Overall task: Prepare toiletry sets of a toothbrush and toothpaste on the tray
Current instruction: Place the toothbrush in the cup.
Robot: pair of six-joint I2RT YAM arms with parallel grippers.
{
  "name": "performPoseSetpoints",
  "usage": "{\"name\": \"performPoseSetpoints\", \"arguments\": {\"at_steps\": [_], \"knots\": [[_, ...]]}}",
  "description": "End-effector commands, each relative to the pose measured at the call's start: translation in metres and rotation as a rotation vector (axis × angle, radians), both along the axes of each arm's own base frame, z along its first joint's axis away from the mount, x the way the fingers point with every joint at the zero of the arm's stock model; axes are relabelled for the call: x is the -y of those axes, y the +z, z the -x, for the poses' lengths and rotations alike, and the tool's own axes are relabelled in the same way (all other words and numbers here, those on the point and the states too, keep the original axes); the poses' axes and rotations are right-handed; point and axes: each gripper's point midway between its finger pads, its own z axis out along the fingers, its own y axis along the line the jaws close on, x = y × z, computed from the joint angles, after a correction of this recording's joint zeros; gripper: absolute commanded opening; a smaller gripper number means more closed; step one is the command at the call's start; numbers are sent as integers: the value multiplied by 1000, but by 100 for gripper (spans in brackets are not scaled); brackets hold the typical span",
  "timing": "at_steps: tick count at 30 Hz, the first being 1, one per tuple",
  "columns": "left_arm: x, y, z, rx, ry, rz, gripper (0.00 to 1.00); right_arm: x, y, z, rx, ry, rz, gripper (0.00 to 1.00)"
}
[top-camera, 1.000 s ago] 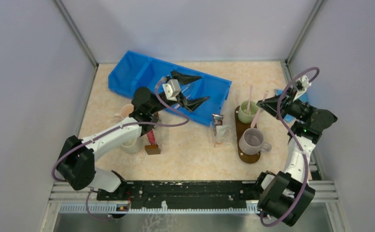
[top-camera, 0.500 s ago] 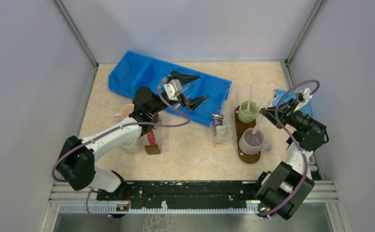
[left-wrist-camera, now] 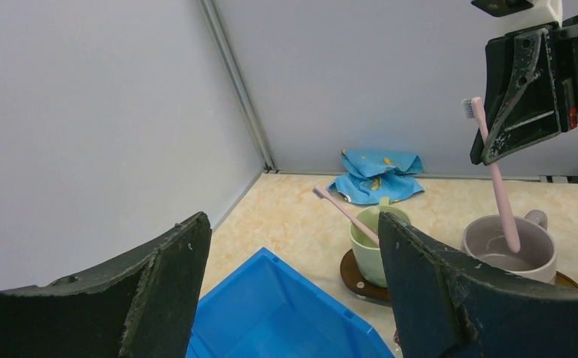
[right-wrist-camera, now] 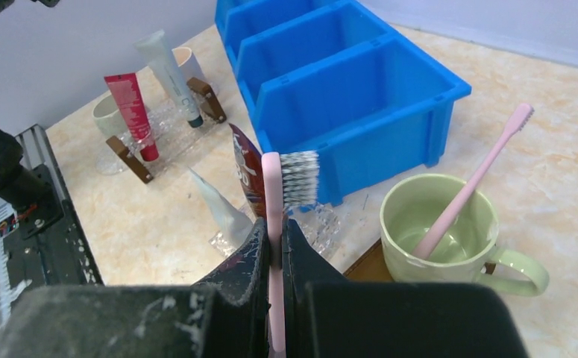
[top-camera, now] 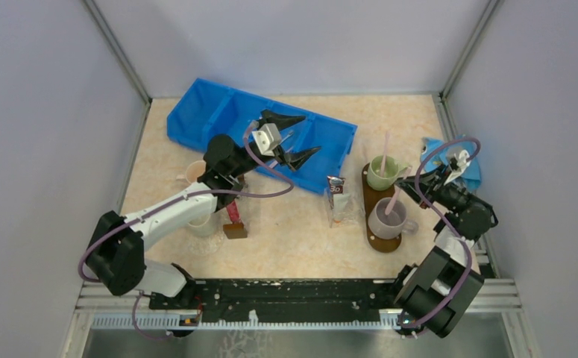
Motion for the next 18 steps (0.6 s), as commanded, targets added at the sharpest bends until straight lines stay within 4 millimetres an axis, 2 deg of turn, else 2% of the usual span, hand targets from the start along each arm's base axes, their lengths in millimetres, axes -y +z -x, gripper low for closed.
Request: {"name": "performPoseSetpoints", "arguments": {"at_steps": [1,11,18], "knots": [[-9,11,-1,31,36,16,87,1,-13,8,118,41,183,0],[-24,1,-29,20,180,-8,88,2,-29,7,101,44,164,2],[-32,-3,-38,10,211,-14,88,2,-36,6,86,46,150,8]]}}
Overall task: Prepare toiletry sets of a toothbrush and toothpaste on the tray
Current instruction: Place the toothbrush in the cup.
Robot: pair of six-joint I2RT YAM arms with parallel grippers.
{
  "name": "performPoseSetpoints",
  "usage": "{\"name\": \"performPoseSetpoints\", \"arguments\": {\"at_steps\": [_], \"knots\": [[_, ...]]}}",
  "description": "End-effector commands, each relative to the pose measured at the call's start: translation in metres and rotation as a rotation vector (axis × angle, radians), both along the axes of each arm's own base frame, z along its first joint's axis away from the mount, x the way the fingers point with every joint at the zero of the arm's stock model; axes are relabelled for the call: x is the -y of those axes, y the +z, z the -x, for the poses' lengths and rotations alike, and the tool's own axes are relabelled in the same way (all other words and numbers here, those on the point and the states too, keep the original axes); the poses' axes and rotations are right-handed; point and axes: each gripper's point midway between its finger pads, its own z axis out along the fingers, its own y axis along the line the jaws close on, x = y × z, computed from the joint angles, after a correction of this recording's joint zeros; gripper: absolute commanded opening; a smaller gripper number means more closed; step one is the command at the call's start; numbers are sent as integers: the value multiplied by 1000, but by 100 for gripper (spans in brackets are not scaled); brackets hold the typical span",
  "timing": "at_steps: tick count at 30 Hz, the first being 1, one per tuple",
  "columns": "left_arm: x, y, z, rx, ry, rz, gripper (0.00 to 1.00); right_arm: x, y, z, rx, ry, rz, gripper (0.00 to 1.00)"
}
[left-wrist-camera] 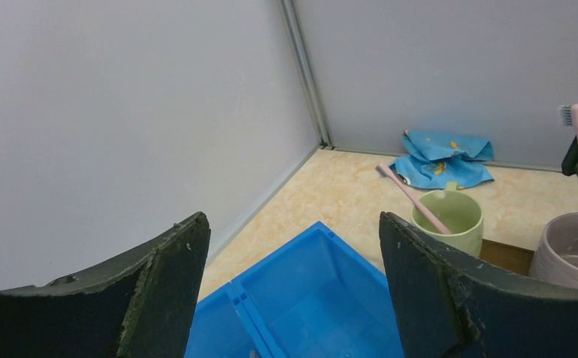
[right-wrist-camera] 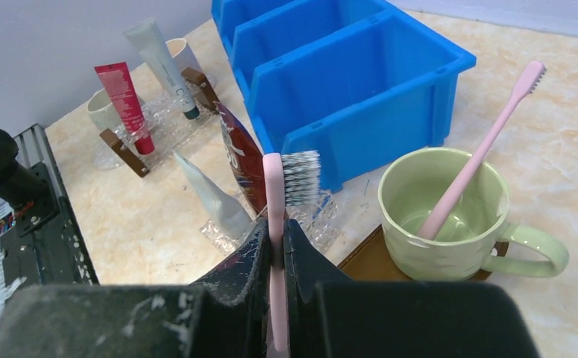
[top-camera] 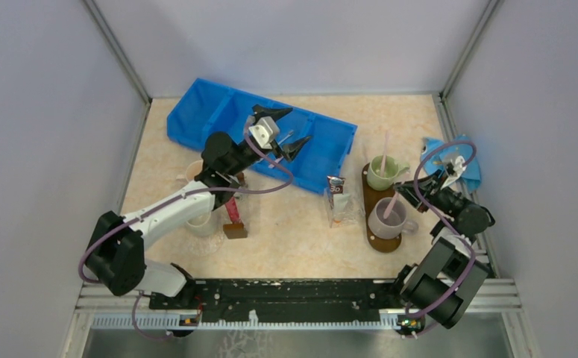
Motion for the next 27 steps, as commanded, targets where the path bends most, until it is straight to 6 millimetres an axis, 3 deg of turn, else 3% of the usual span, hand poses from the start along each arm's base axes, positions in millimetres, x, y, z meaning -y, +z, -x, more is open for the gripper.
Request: {"name": "performPoseSetpoints", "arguments": {"at_steps": [1,16,21,27], "knots": [[-10,2,-6,11,41,1,88,-2,-6,10,108,53,167,9],[-19,-2,-16,-14,68,-9,88,-3,0,12,127,51,184,39],[-20,-9,-24,-49,78,-33,89,-4,20,12,147,45,205,56],[-20,-16,-38,-127,69,-49,95,-9,51,4,126,81,171,62]]}}
